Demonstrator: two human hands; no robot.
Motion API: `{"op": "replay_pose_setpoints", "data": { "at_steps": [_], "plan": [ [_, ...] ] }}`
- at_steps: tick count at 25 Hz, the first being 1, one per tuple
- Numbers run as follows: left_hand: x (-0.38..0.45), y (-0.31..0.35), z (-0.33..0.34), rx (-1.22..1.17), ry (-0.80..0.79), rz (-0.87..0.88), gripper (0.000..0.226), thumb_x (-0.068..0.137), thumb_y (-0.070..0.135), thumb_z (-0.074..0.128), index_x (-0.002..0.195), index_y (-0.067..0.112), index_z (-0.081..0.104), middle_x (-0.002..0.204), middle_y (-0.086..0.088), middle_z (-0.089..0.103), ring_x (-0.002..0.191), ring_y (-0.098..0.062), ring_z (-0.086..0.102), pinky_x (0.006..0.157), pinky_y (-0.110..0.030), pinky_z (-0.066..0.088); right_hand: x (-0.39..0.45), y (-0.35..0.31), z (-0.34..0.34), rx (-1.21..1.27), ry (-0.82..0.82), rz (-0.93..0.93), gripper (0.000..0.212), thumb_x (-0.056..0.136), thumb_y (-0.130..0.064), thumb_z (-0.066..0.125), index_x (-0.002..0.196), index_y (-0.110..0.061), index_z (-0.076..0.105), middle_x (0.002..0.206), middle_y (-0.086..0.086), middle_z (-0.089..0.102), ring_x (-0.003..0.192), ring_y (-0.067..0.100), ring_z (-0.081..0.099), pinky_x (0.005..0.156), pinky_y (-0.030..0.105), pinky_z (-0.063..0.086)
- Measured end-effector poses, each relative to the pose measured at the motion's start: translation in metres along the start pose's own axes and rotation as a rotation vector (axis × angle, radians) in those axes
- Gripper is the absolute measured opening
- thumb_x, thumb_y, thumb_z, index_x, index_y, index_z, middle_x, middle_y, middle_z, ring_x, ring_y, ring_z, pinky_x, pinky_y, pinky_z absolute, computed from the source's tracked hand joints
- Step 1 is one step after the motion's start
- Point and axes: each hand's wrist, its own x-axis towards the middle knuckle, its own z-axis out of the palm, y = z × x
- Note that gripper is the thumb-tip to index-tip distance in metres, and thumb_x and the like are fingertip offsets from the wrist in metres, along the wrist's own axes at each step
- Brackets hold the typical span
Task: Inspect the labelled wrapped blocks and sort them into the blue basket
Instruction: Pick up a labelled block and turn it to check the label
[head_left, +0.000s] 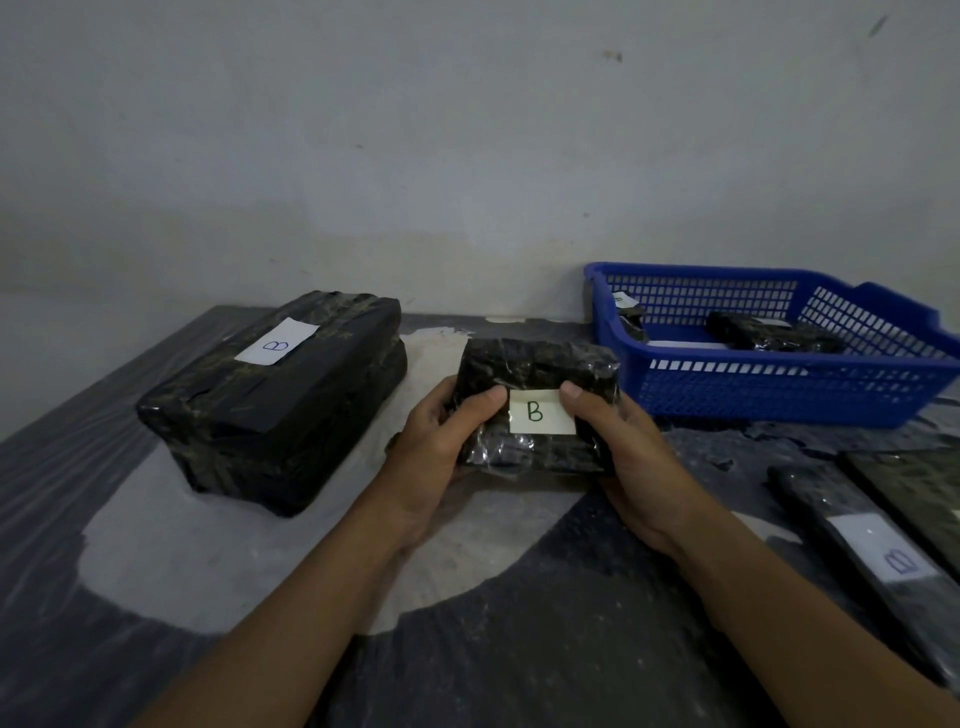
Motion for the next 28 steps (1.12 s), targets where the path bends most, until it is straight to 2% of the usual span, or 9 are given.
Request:
{"op": "replay_pose_setpoints", "data": {
  "at_steps": [5,11,14,19,23,25,27,28],
  "plan": [
    [-0.003,0.004,0.004,-0.019,-0.026,-0.037,0.053,0.086,0.037,0.077,0.126,0.004,0.065,0.116,-0.019,0.075,0.111,-0.036,0.071,0.094,-0.042,0.058,-0.001,-0.002,0.000,0.018,-0.015,0.013,0.057,0.081,-0.034,0.074,0.132,-0.009,0.064,0.118,0.019,0.075,0.110,0.034,0.073,0.092,0.042,0.058],
    [0.000,-0.002,0.000,0.043,0.015,0.007,0.042,0.085,0.032,0.076,0.122,0.013,0.070,0.114,-0.015,0.076,0.110,-0.033,0.072,0.104,-0.051,0.053,-0.001,0.001,0.001,0.007,0.030,0.006,0.052,0.081,-0.030,0.077,0.128,-0.010,0.066,0.115,0.018,0.076,0.108,0.034,0.074,0.093,0.046,0.058],
    [0.002,-0.005,-0.001,0.079,0.031,0.031,0.036,0.085,0.038,0.079,0.115,0.020,0.074,0.113,-0.011,0.077,0.109,-0.030,0.073,0.105,-0.053,0.052,-0.001,0.002,0.001,0.019,0.047,-0.008,0.050,0.083,-0.027,0.077,0.129,-0.012,0.067,0.115,0.015,0.077,0.108,0.032,0.074,0.091,0.044,0.058],
    [0.002,-0.006,-0.002,0.090,0.028,0.038,0.042,0.083,0.039,0.076,0.116,0.014,0.073,0.111,-0.013,0.077,0.108,-0.033,0.073,0.105,-0.056,0.051,0.000,0.002,0.003,-0.010,0.064,-0.049,0.045,0.081,-0.025,0.077,0.124,-0.012,0.069,0.110,0.011,0.079,0.103,0.027,0.076,0.084,0.037,0.059],
    [0.002,-0.004,-0.001,0.092,0.064,0.021,0.036,0.086,0.037,0.072,0.113,0.013,0.074,0.108,-0.012,0.078,0.104,-0.030,0.074,0.102,-0.050,0.054,0.000,0.001,0.002,-0.027,0.028,-0.020,0.048,0.083,-0.030,0.076,0.127,-0.011,0.067,0.115,0.013,0.077,0.108,0.029,0.074,0.096,0.044,0.056],
    [0.002,-0.001,0.000,0.004,0.064,-0.016,0.031,0.092,0.028,0.068,0.117,0.010,0.071,0.108,-0.014,0.078,0.102,-0.029,0.075,0.092,-0.044,0.058,0.002,0.001,0.001,-0.046,0.004,-0.005,0.051,0.083,-0.031,0.075,0.129,-0.011,0.065,0.117,0.013,0.077,0.112,0.029,0.073,0.102,0.046,0.055],
    [0.001,0.001,0.000,-0.052,0.015,-0.038,0.040,0.091,0.028,0.070,0.125,0.007,0.067,0.113,-0.016,0.076,0.103,-0.029,0.074,0.085,-0.039,0.061,0.003,0.001,0.000,-0.048,0.007,0.012,0.055,0.079,-0.030,0.076,0.129,-0.011,0.064,0.116,0.014,0.077,0.111,0.031,0.073,0.104,0.049,0.054],
    [0.002,0.000,-0.001,-0.026,-0.005,-0.032,0.048,0.087,0.031,0.075,0.128,0.009,0.065,0.116,-0.015,0.075,0.106,-0.030,0.073,0.089,-0.042,0.060,0.003,0.001,-0.001,-0.048,0.009,0.020,0.055,0.078,-0.029,0.077,0.129,-0.011,0.064,0.116,0.015,0.076,0.111,0.032,0.073,0.104,0.050,0.054]
  ]
}}
